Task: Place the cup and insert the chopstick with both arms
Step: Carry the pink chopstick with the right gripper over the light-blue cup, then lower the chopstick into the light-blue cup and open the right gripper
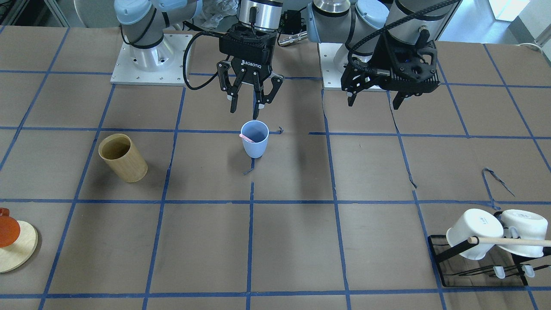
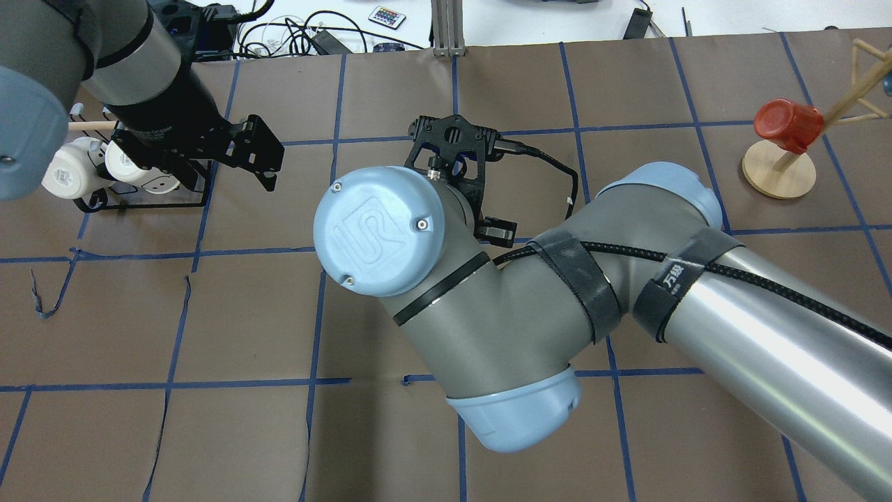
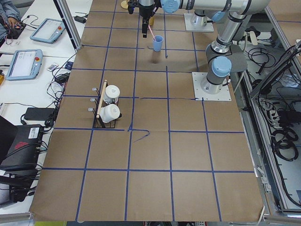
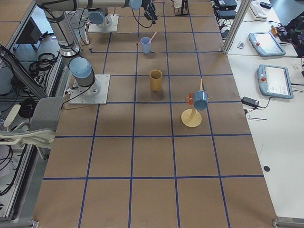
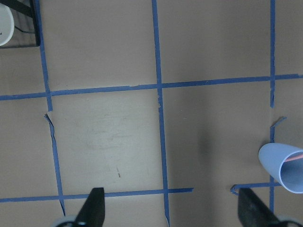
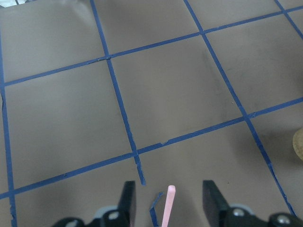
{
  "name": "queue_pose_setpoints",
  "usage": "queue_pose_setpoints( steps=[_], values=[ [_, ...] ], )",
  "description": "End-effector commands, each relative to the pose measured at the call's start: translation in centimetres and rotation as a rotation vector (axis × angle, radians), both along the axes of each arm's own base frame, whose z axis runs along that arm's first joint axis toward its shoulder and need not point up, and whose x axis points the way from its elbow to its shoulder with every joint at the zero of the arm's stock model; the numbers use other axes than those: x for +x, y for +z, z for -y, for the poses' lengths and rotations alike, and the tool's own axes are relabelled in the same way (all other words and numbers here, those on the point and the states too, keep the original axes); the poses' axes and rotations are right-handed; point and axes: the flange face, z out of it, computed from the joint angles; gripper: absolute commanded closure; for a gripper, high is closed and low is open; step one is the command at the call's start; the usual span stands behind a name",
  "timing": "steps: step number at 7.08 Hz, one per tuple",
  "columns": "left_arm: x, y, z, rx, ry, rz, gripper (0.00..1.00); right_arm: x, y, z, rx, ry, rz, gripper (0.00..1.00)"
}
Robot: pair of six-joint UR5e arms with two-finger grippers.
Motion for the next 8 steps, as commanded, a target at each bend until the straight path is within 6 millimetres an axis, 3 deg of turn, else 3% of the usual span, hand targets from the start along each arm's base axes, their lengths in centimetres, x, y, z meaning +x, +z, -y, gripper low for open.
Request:
queue_pose_setpoints(
  steps=[1, 3, 5, 6, 8],
  values=[
    [0.0, -0.1, 0.0, 0.006, 0.002, 0.000, 0.00, -0.6, 3.0, 1.8, -0.031, 0.008, 0.013, 0.00],
    [-0.1, 0.3, 0.4, 0.000, 0.001, -0.008, 0.00, -4.7, 6.9, 6.3, 0.031, 0.003, -0.007, 0.00],
    [-0.1, 0.3, 0.5, -0.009, 0.029, -0.009, 0.00, -11.2, 11.4, 10.5, 0.169, 0.047, -0.067, 0.00],
    [-0.1, 0.2, 0.5, -0.006, 0.032, -0.009, 0.00, -14.6, 11.9, 11.7, 0.265, 0.061, -0.062, 0.00],
    [-0.1, 0.2, 0.6, -0.008, 0.032, -0.006, 0.00, -22.8, 10.1, 13.8, 0.465, 0.137, -0.055, 0.00]
  ],
)
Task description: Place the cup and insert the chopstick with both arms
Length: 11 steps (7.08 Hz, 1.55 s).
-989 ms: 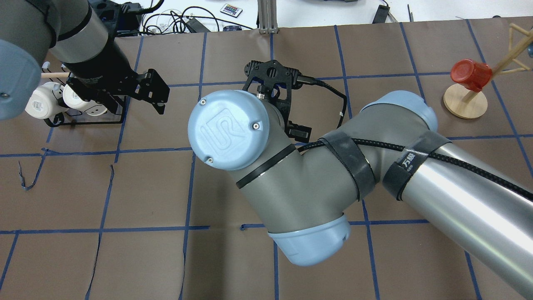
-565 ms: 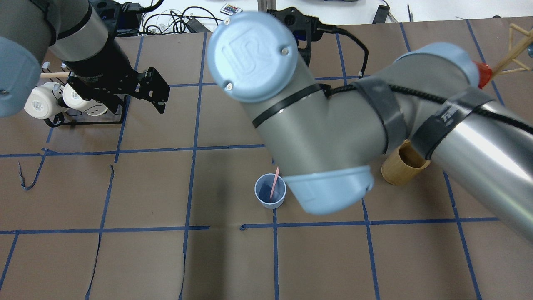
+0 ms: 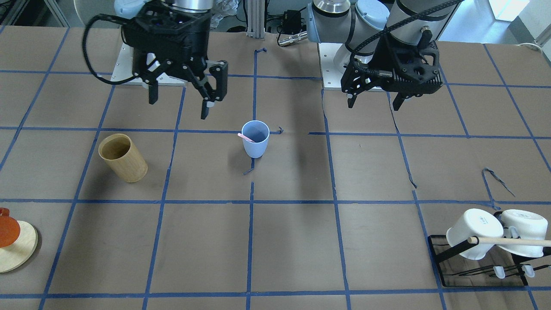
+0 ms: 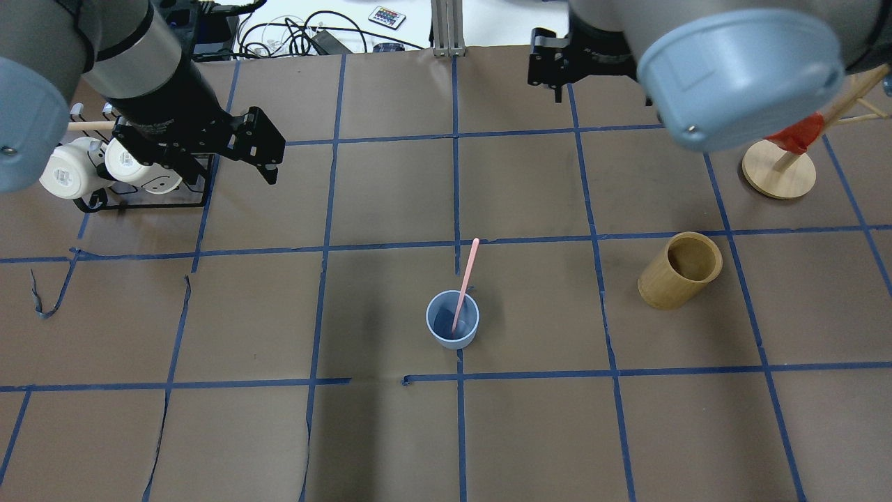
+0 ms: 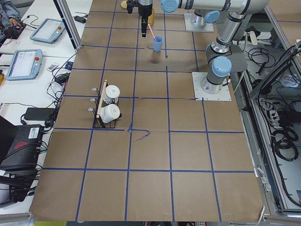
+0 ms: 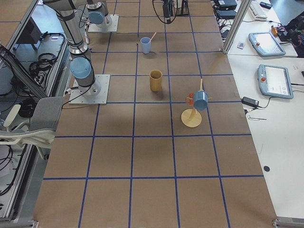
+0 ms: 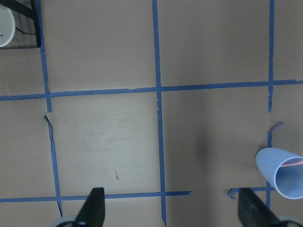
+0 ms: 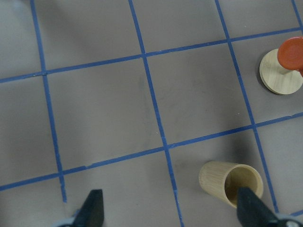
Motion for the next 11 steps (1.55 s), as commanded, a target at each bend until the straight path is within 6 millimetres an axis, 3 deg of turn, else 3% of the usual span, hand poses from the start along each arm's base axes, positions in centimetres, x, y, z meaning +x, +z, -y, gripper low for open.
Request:
queue_pose_setpoints(
  steps=[1, 4, 8, 11],
  values=[
    [0.0, 0.0, 0.0, 0.000, 0.001, 0.002, 0.00, -7.8, -2.0, 0.9, 0.229, 0.019, 0.042, 0.00],
    [0.0, 0.0, 0.0, -0.001, 0.001, 0.000, 0.00, -11.0, -4.1, -0.1, 0.431, 0.132, 0.093, 0.00],
    [0.1, 0.0, 0.0, -0.001, 0.010, -0.002, 0.00, -10.9, -3.5, 0.6, 0.344, 0.004, 0.103, 0.00],
    [0.1, 0.0, 0.0, -0.001, 0.010, -0.002, 0.00, -10.3, -3.5, 0.5, 0.340, 0.001, 0.146, 0.00]
  ],
)
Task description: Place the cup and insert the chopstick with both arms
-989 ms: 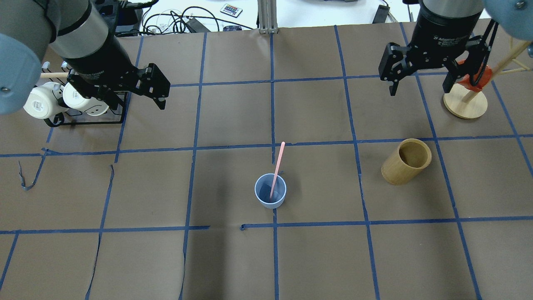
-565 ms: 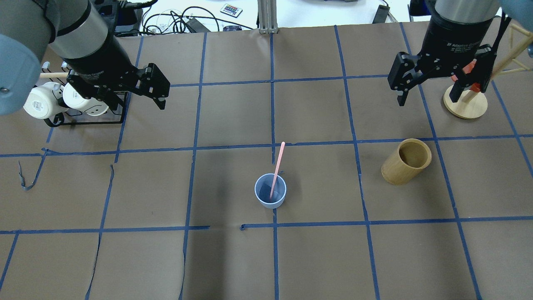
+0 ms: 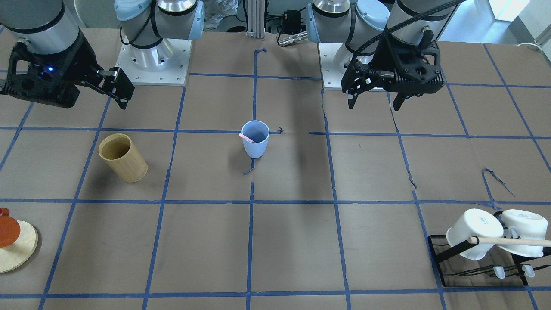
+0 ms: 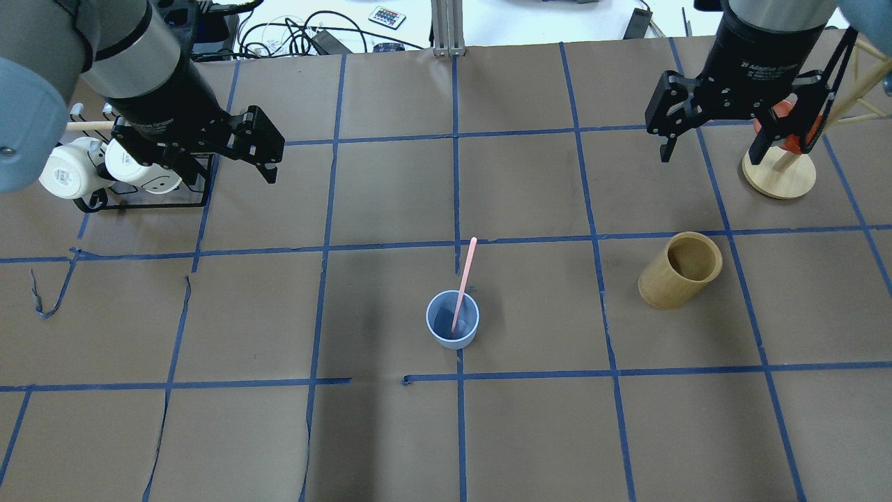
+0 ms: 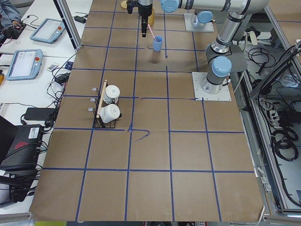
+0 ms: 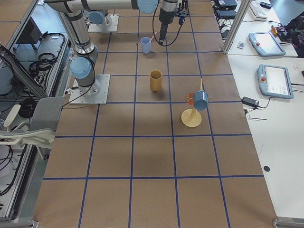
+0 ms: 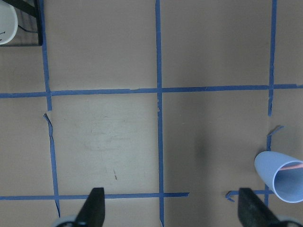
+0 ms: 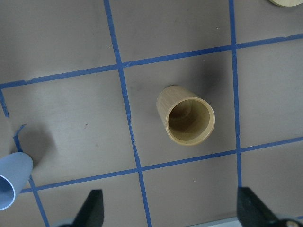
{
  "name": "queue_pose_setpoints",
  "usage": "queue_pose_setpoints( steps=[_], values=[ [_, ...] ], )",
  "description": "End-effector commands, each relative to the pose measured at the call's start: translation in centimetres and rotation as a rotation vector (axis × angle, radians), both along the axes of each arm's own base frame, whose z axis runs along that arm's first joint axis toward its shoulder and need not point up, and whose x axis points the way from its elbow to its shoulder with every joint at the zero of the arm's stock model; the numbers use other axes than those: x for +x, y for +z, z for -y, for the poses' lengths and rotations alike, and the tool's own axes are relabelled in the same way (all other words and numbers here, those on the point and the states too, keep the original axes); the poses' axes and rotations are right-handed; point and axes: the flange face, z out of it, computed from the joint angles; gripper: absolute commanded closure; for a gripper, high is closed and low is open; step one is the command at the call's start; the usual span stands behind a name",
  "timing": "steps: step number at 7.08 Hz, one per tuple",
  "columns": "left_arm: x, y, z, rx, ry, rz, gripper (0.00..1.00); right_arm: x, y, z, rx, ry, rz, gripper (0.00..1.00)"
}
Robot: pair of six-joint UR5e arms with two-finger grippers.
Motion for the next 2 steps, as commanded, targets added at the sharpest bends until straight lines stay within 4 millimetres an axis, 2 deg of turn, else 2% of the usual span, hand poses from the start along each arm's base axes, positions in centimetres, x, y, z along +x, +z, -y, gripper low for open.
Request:
queue_pose_setpoints(
  steps=[1, 2],
  values=[
    [0.00, -0.07, 0.05, 0.002, 0.000, 0.000, 0.00, 0.23, -0.12, -0.03, 0.000, -0.006, 0.019, 0.00],
    [0.00, 0.00, 0.00, 0.000, 0.000, 0.000, 0.00, 0.23, -0.20, 0.02, 0.001, -0.006, 0.019, 0.00]
  ],
)
